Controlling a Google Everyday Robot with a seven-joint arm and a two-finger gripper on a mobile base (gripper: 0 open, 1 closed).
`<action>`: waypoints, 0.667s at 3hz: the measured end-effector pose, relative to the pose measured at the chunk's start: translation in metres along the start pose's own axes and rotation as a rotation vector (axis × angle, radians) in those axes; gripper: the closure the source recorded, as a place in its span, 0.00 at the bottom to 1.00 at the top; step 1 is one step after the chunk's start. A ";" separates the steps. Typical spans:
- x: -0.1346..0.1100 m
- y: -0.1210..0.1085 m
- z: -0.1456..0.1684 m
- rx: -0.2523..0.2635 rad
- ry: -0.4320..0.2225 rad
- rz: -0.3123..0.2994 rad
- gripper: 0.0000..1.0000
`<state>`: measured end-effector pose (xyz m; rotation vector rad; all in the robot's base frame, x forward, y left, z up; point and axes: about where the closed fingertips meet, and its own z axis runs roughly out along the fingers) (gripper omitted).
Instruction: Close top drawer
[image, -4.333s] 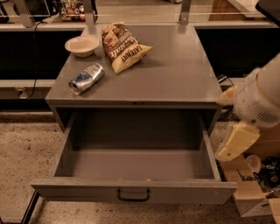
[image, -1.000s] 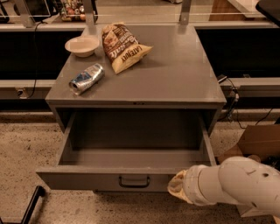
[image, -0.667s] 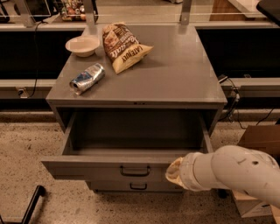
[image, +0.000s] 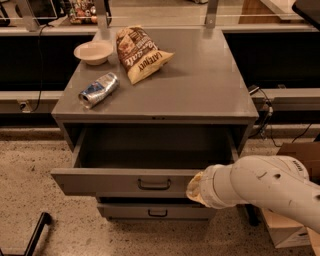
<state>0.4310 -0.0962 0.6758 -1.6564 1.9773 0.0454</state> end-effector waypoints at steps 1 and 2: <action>-0.002 -0.005 0.004 0.003 -0.033 0.011 1.00; -0.004 -0.022 0.020 0.029 -0.124 0.045 1.00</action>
Offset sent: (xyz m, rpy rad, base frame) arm 0.0596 0.0065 -0.0264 0.2615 -0.0733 -0.0261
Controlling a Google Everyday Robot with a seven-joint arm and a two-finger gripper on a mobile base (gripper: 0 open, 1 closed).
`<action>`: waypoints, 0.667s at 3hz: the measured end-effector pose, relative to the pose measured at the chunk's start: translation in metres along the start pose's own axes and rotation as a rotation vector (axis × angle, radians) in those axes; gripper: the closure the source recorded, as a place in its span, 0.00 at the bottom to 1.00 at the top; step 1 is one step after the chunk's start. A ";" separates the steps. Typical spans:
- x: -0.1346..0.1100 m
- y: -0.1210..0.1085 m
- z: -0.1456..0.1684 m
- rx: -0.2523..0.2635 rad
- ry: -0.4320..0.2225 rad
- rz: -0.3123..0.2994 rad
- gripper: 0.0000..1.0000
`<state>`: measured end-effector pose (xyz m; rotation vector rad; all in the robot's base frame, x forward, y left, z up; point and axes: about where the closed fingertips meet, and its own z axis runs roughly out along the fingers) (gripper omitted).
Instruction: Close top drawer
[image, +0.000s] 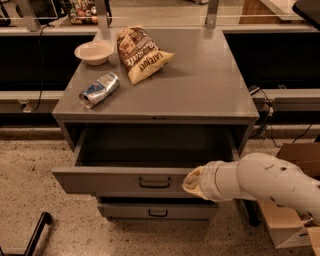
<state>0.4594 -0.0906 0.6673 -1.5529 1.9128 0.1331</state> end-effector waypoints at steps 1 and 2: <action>0.009 -0.014 0.012 0.040 -0.057 0.041 1.00; 0.022 -0.041 0.017 0.113 -0.114 0.098 1.00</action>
Offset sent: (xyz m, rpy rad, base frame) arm 0.0556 -0.0347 -0.0174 0.1838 -0.1054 -0.1502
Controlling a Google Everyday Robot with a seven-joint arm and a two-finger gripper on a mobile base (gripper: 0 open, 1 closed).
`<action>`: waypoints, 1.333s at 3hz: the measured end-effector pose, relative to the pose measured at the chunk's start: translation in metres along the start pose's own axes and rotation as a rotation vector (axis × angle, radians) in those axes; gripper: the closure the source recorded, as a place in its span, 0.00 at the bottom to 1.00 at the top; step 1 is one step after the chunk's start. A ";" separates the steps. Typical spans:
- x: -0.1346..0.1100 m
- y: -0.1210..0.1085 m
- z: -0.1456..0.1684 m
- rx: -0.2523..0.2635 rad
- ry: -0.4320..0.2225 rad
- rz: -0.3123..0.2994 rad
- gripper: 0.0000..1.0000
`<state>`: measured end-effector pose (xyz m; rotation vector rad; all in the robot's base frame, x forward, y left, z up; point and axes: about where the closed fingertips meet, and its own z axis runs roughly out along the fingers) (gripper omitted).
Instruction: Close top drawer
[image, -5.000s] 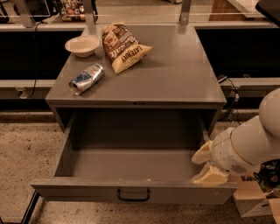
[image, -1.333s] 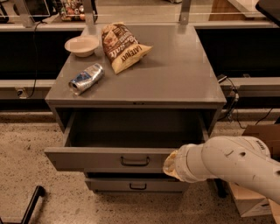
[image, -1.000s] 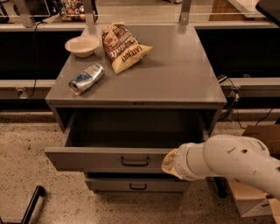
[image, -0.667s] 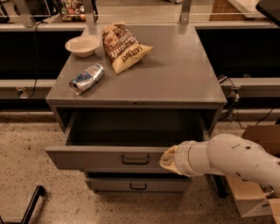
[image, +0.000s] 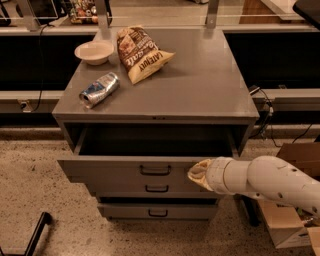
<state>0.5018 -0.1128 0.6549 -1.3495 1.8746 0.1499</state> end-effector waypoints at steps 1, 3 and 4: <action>0.005 -0.021 0.001 0.050 -0.034 0.026 1.00; 0.015 -0.058 0.006 0.126 -0.088 0.054 1.00; 0.016 -0.059 0.008 0.120 -0.104 0.045 1.00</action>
Offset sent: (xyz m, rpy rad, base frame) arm 0.0595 -0.0453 0.0110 0.1105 -0.1389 -0.1270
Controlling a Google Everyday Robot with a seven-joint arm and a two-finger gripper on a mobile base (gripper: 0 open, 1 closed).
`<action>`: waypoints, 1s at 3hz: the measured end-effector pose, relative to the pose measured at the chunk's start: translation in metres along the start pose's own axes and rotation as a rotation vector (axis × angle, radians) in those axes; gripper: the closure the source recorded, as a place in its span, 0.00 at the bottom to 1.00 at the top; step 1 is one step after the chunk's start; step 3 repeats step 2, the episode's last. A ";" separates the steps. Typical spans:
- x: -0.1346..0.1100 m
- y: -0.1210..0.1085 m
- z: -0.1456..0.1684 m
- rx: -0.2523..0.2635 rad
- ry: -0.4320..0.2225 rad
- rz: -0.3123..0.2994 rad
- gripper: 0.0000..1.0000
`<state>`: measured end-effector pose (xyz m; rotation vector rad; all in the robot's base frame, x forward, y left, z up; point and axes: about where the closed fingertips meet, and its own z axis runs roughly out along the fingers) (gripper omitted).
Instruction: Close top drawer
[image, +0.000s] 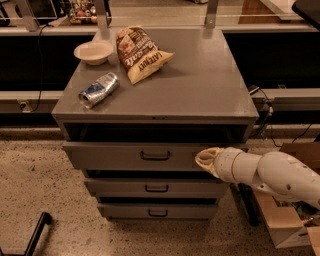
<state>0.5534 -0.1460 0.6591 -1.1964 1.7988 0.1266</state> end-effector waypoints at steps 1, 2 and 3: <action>0.002 0.015 -0.003 -0.034 -0.003 -0.015 1.00; -0.003 0.039 -0.023 -0.122 -0.078 -0.021 1.00; -0.003 0.039 -0.023 -0.122 -0.078 -0.021 1.00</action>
Offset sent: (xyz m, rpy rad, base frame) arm -0.0886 0.0093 0.0056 0.1149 0.0626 0.2476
